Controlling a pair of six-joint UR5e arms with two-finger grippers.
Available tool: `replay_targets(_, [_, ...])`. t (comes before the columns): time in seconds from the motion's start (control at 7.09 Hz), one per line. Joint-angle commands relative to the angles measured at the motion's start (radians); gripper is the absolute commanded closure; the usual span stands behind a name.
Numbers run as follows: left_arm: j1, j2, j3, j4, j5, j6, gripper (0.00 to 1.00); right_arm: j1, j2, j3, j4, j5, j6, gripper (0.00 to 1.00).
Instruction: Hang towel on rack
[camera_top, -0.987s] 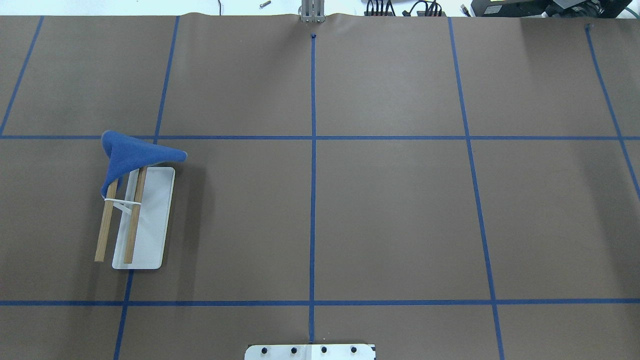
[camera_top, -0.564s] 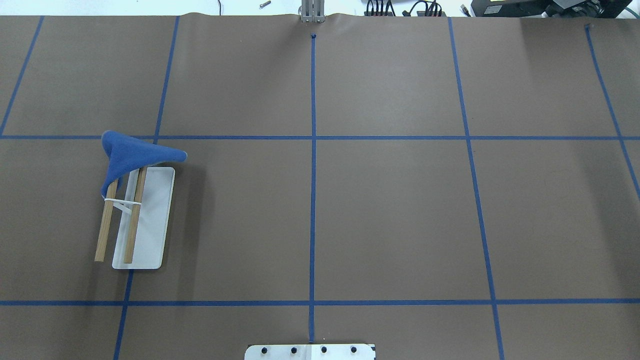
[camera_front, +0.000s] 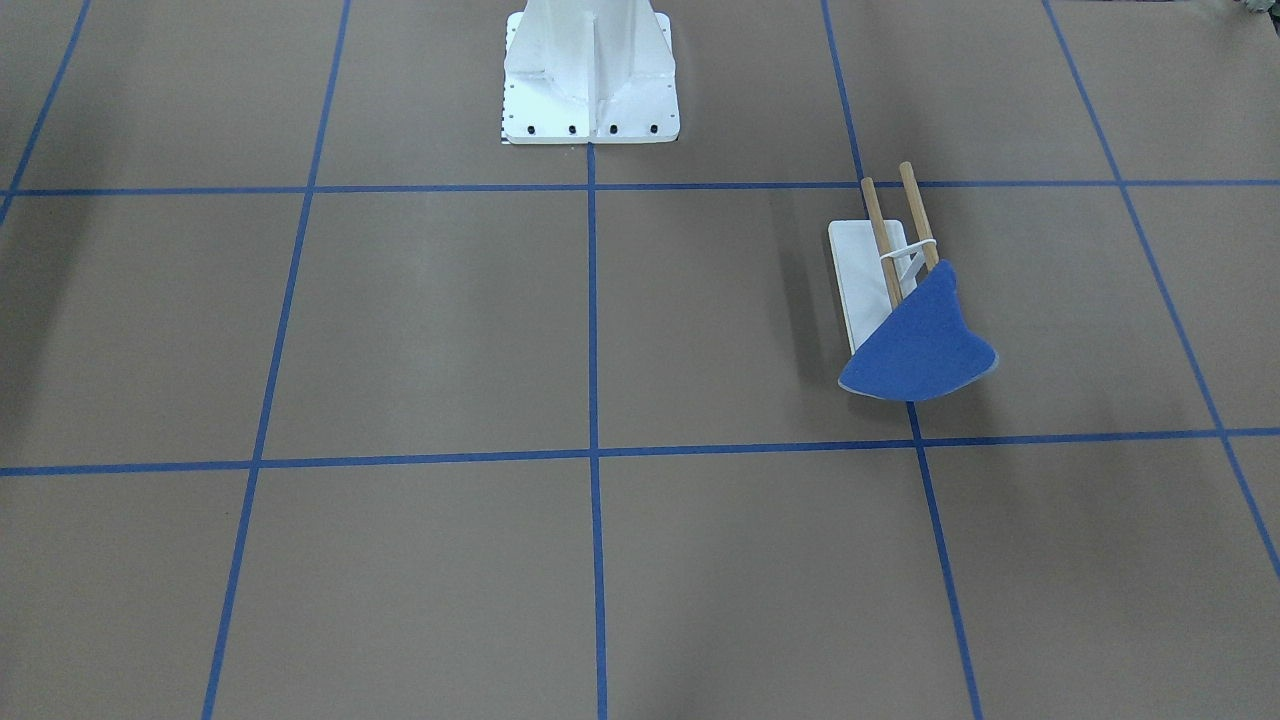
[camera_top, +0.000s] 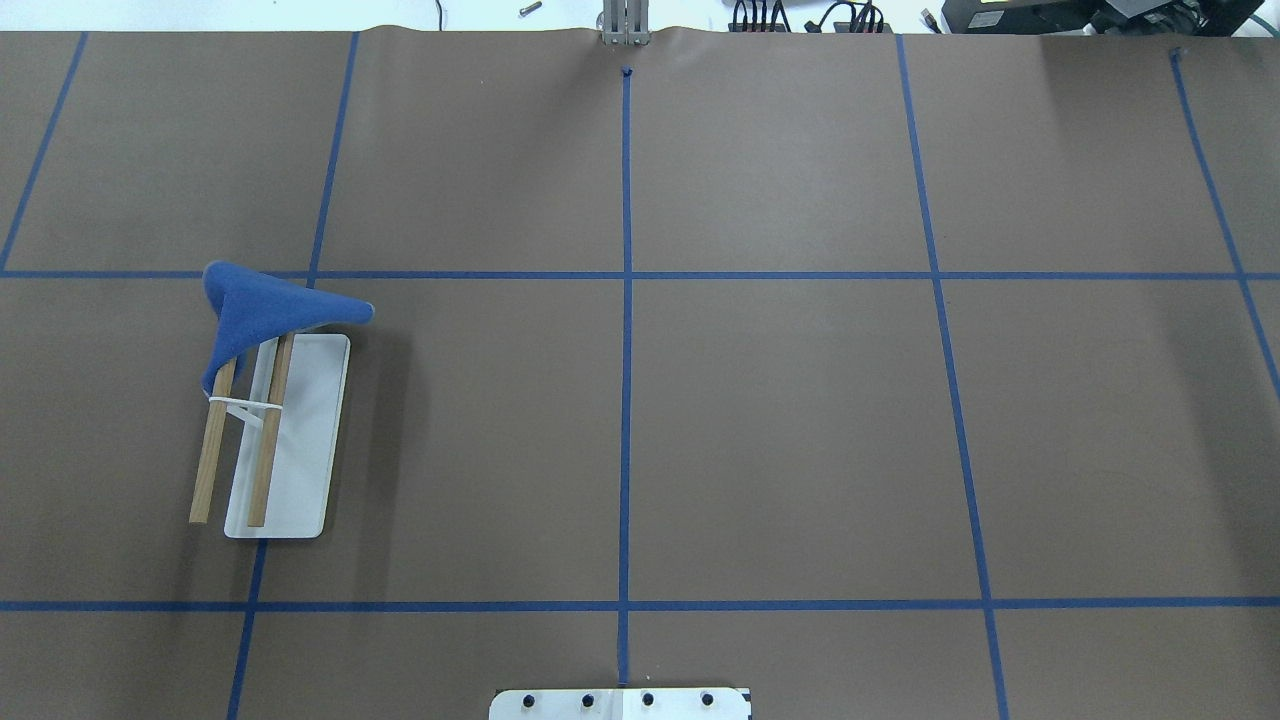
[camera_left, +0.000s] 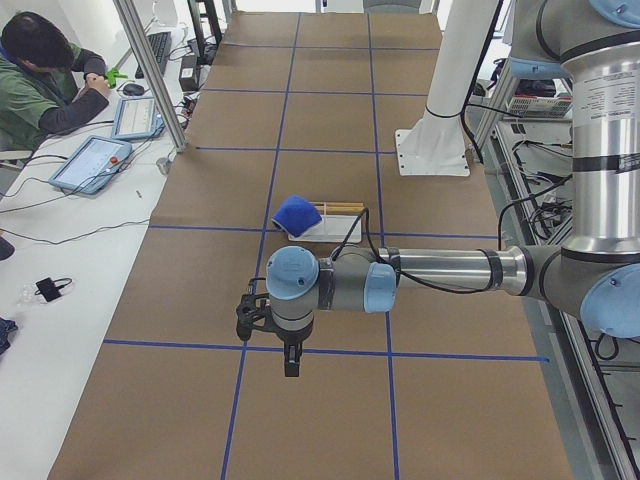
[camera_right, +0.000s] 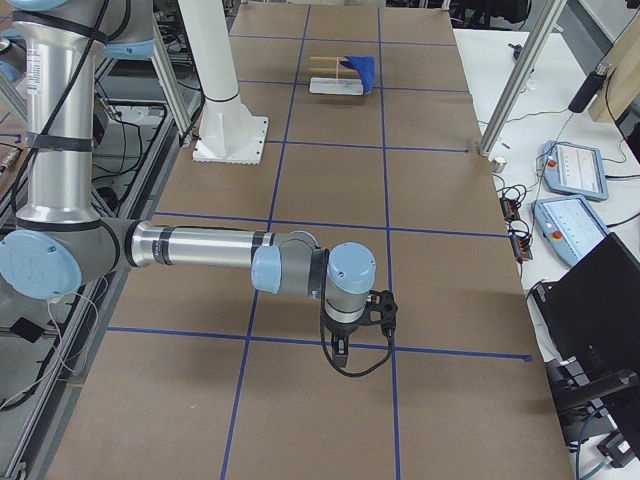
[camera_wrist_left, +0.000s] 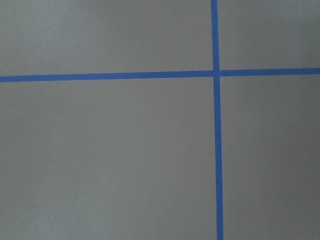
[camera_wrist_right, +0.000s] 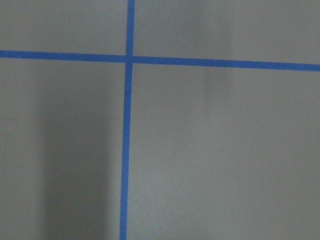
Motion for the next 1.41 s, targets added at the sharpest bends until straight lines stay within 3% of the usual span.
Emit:
replay_targets(0.0, [0.001,0.001,-0.010,-0.001,0.000,-0.010,0.02,-0.001,0.000,0.001,0.000,0.000,0.000,0.00])
replay_targets(1.27, [0.002,0.018,-0.004,0.003,0.003,-0.010,0.02,-0.001,0.004,0.017,0.002,0.012,-0.001,0.00])
